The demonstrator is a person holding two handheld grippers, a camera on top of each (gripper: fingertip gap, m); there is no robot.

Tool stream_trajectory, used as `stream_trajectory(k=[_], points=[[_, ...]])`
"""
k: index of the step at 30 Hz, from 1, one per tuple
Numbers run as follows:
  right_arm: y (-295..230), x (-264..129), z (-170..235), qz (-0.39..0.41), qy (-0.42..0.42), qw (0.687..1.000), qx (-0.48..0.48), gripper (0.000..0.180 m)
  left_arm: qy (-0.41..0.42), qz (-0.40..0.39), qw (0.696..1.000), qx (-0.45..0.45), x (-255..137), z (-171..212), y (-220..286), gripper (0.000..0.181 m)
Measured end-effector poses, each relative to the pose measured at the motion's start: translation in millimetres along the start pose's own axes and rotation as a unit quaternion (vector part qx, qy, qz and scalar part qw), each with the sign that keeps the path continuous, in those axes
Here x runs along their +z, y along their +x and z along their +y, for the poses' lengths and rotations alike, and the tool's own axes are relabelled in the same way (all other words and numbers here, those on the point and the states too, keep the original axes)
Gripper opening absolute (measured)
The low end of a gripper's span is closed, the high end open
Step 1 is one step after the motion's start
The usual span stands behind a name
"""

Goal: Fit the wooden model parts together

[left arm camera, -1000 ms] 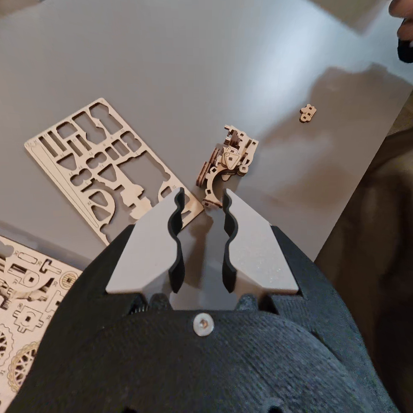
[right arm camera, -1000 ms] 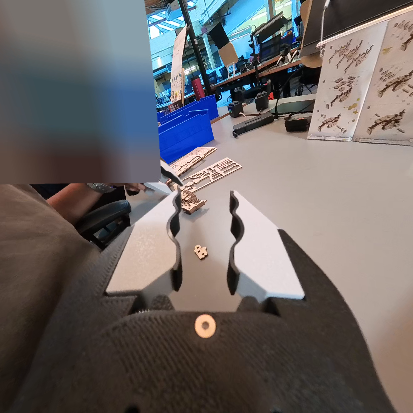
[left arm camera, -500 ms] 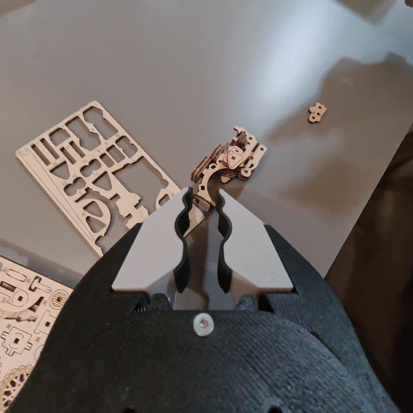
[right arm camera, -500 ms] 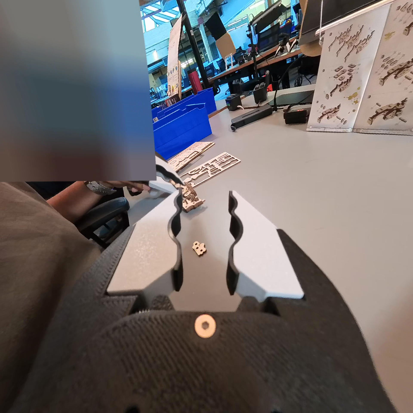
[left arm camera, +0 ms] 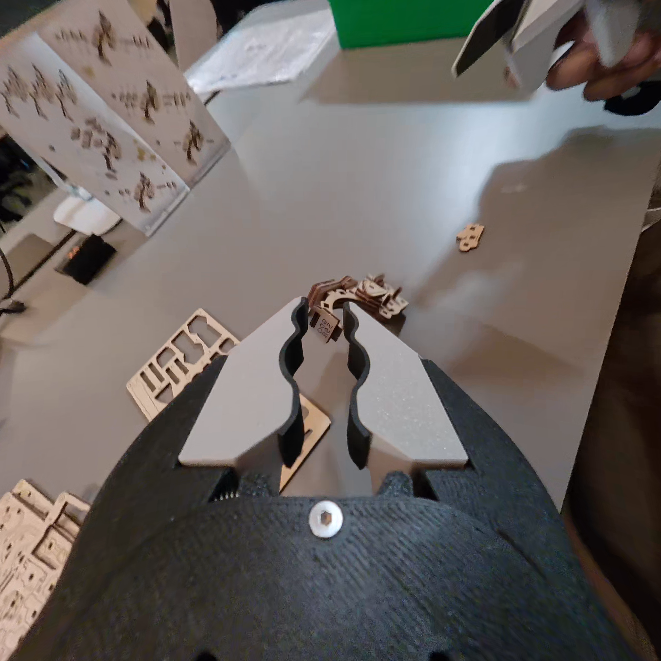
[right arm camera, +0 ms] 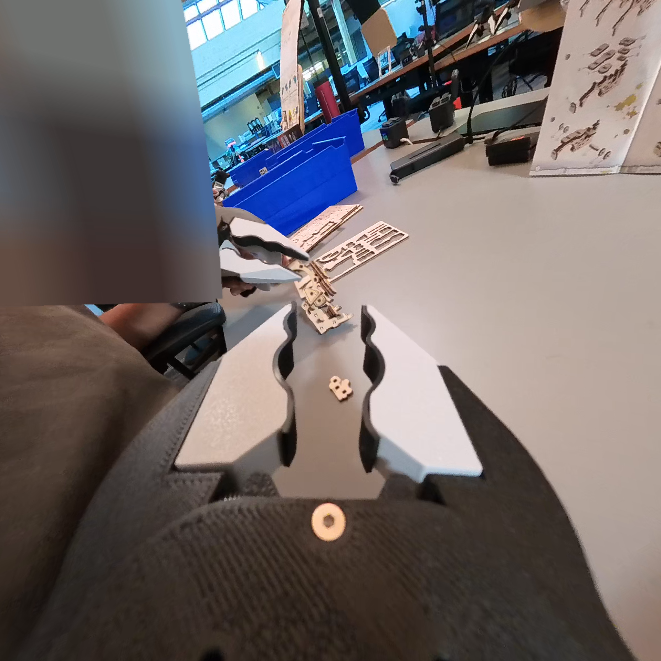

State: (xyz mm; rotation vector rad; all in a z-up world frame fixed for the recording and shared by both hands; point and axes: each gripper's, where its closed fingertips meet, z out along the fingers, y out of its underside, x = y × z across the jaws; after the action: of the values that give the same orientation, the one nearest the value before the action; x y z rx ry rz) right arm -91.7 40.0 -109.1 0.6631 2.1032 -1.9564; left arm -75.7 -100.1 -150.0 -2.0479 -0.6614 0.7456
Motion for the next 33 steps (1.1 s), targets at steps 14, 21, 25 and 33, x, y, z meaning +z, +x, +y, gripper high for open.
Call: stream_trajectory(k=[14,21,25,33], points=[[-15,12,-3,-0.046,0.020,0.997,0.064,0.032,0.038,0.002,0.999,0.022,0,-11,7,0.014],[-13,10,-3,-0.049,0.020,0.996,0.075,0.032,0.007,0.014,1.000,0.009,4,6,6,0.014],[-14,10,-2,-0.049,0.016,0.996,0.072,0.032,-0.024,0.030,0.999,-0.007,6,20,8,0.014],[-11,9,-2,-0.048,0.018,0.995,0.082,0.032,-0.091,0.032,0.995,0.040,7,37,13,0.012]])
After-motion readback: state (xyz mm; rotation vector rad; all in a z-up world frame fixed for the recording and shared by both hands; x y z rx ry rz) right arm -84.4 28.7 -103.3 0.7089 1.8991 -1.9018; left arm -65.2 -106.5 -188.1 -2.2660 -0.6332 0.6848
